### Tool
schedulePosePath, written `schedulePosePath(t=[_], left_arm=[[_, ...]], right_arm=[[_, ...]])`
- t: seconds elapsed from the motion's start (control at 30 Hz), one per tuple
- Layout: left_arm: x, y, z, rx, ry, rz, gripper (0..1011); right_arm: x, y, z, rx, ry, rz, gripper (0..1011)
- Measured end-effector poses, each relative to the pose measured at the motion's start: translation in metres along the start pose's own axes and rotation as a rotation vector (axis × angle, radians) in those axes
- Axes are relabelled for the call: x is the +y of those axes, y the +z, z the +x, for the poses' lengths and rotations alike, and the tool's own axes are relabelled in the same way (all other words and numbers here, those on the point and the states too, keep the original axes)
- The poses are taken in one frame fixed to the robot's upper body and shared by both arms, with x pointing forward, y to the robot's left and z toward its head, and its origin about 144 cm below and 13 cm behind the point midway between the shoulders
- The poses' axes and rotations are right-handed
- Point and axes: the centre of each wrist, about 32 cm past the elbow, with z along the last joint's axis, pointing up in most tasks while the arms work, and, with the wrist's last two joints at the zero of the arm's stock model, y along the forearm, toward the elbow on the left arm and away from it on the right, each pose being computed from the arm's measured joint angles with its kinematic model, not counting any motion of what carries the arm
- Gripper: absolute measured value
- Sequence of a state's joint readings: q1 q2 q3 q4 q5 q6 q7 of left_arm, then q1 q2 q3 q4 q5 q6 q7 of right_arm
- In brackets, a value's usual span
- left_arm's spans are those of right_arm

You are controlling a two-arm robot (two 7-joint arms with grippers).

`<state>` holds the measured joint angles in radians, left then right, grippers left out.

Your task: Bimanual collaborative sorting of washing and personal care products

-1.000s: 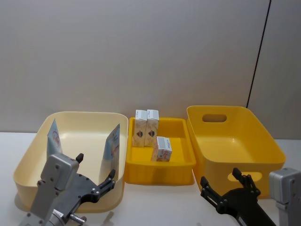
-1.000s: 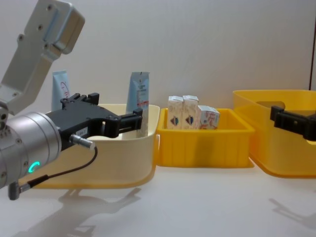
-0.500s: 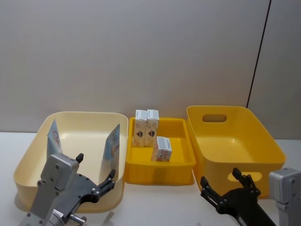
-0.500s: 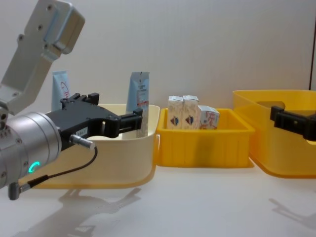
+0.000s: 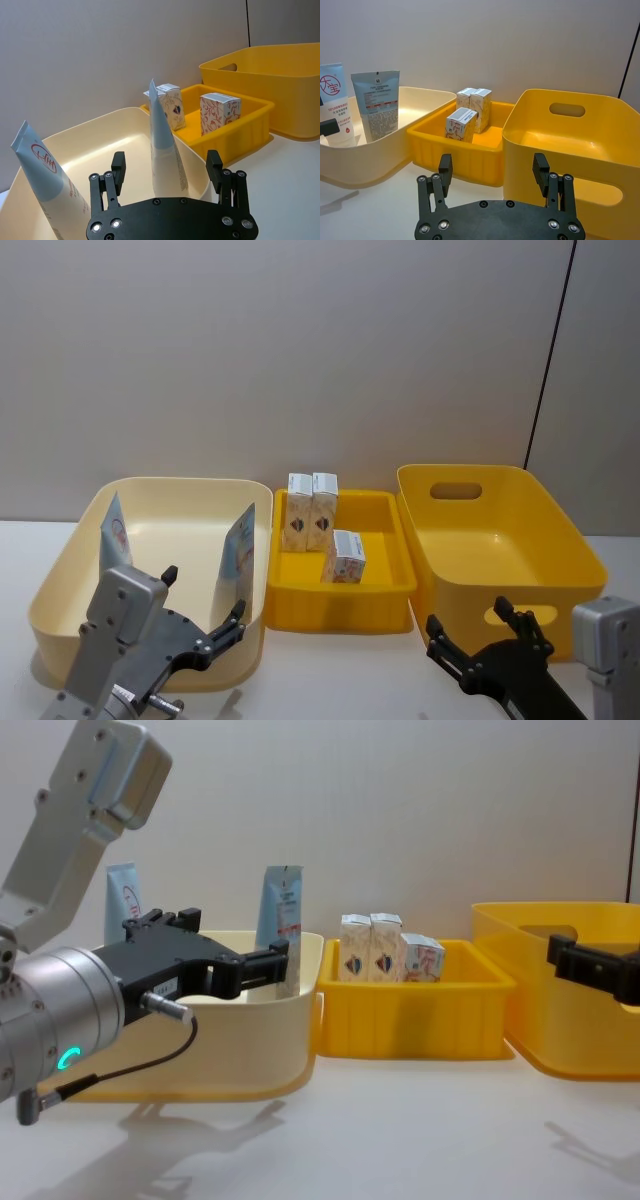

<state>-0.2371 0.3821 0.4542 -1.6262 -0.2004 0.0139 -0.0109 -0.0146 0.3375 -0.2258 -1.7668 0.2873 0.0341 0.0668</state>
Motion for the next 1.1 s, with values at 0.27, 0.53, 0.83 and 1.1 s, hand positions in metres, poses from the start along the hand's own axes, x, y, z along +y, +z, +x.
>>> schedulePosePath(t=[0.27,0.53,0.83,1.1], left_arm=[[0.000,0.000,0.000,0.000,0.000,0.000,1003],[0.000,0.000,0.000,0.000,0.000,0.000,1003],[0.000,0.000,0.000,0.000,0.000,0.000,1003],[0.000,0.000,0.000,0.000,0.000,0.000,1003]], right_arm=[[0.000,0.000,0.000,0.000,0.000,0.000,1001],[0.000,0.000,0.000,0.000,0.000,0.000,1001],[0.007,0.011,0.000,0.023,-0.003,-0.008,1001],[0.022,0.030,0.002,0.085,0.016,-0.025,1001]])
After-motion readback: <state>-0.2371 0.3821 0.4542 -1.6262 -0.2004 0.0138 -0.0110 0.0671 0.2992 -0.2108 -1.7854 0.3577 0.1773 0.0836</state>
